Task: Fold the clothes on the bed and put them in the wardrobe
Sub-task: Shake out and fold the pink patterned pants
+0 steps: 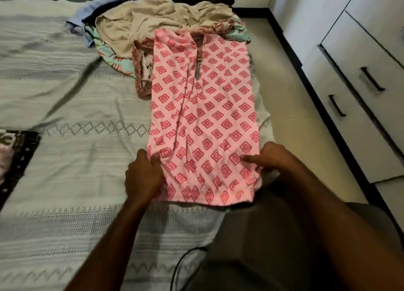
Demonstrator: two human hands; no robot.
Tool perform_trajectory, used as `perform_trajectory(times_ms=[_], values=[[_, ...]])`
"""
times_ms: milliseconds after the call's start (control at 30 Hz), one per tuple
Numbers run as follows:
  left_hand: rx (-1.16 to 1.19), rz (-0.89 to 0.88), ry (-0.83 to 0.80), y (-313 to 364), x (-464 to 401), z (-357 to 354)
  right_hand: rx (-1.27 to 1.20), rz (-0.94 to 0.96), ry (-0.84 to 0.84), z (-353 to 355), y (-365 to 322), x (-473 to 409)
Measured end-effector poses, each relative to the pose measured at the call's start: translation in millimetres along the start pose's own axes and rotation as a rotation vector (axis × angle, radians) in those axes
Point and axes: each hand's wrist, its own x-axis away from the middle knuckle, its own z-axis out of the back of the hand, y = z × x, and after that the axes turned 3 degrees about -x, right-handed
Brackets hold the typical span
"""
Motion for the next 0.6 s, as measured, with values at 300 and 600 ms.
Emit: perform_trajectory(times_ms=[300, 600], values=[[-0.129, 0.003, 0.135, -13, 26, -2, 0.247, 0.161, -0.066, -15, 4, 12], [0.040, -0.005, 0.027, -24, 25, 16, 0.341, 0.189, 0.404, -20, -13, 22]])
